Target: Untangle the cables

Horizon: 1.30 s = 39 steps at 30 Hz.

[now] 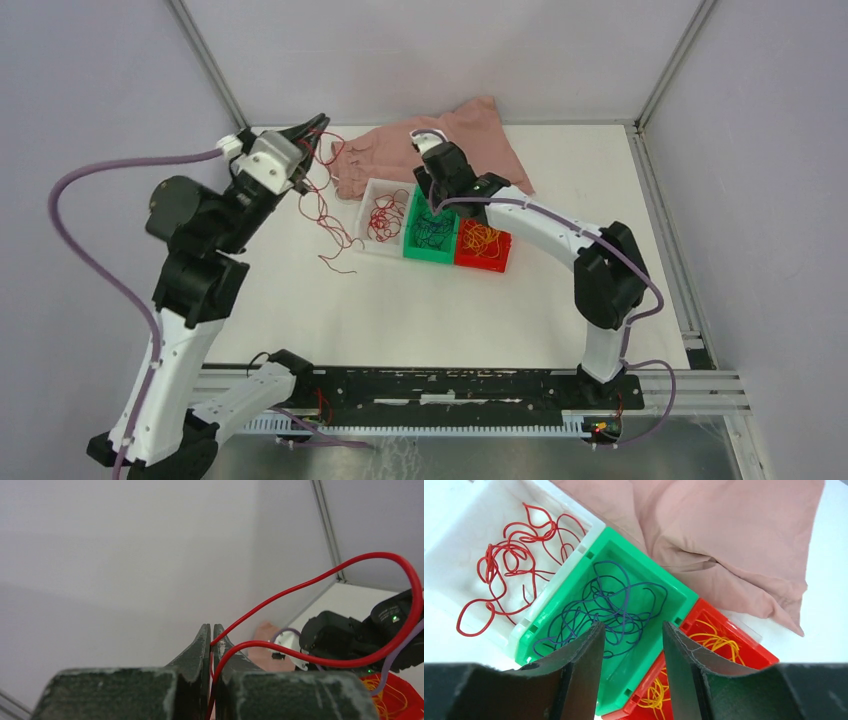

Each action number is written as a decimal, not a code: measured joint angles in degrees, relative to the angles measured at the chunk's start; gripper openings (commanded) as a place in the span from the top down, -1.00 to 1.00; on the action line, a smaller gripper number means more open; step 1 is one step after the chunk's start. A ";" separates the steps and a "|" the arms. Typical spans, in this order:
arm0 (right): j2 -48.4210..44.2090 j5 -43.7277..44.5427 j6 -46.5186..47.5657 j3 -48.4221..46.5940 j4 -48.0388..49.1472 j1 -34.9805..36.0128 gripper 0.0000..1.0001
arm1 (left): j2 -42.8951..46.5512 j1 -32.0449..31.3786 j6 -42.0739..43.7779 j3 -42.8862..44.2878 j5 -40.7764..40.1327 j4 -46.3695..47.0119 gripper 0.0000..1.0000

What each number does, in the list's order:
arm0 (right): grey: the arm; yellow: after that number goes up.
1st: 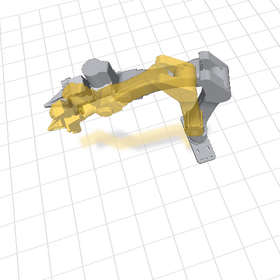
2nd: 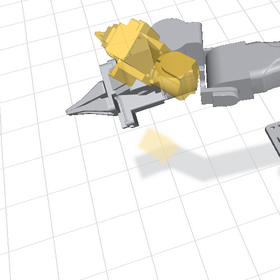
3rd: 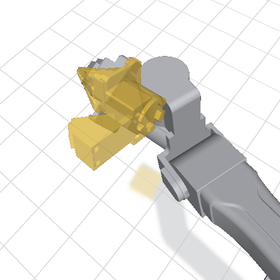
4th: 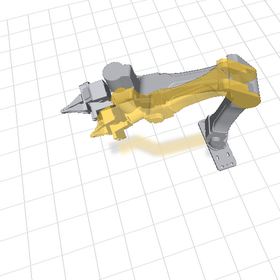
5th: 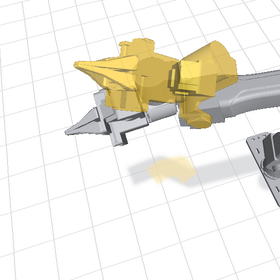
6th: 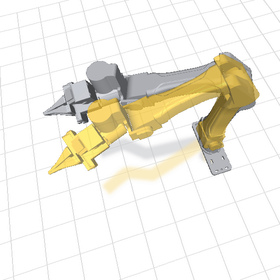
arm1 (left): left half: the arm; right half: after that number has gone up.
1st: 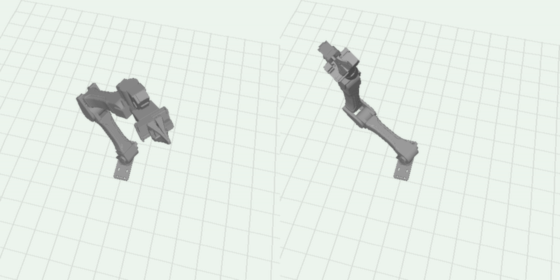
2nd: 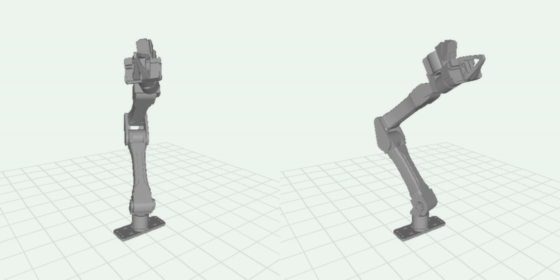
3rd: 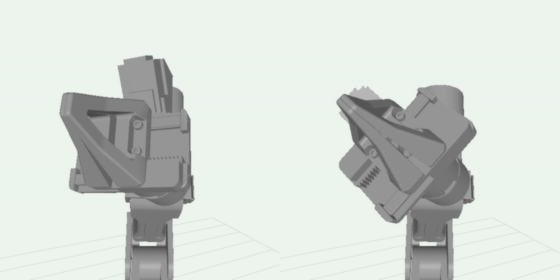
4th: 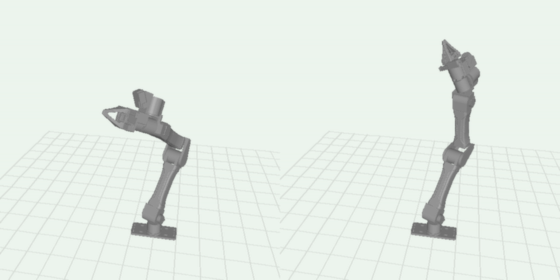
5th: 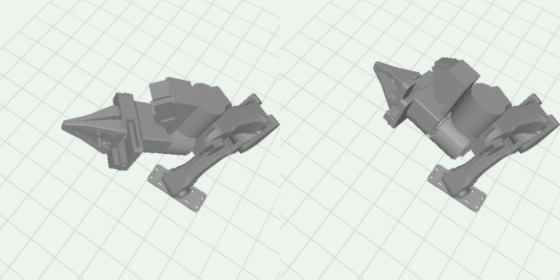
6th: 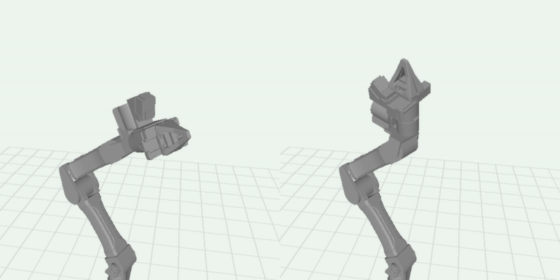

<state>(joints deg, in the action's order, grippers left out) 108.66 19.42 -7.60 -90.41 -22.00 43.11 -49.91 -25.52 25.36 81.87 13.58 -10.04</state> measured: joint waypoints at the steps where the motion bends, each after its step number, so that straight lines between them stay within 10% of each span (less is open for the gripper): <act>1: -0.98 -0.22 -0.26 0.48 0.44 -0.31 -0.02 | -0.81 0.00 -0.50 -0.33 0.00 -0.15 0.94; 28: -30.97 -1.36 -9.79 30.34 15.54 -8.37 0.10 | -27.91 2.60 -0.79 -5.53 -0.02 9.35 0.94; 39: -32.44 -1.27 -10.64 33.11 15.78 -9.25 0.23 | -35.82 9.49 -3.72 8.11 2.99 10.03 0.94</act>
<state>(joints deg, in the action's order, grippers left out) 76.23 18.15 -18.24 -57.30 -6.22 33.87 -85.73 -16.03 21.65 89.97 16.58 -0.01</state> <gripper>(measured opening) 0.395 0.053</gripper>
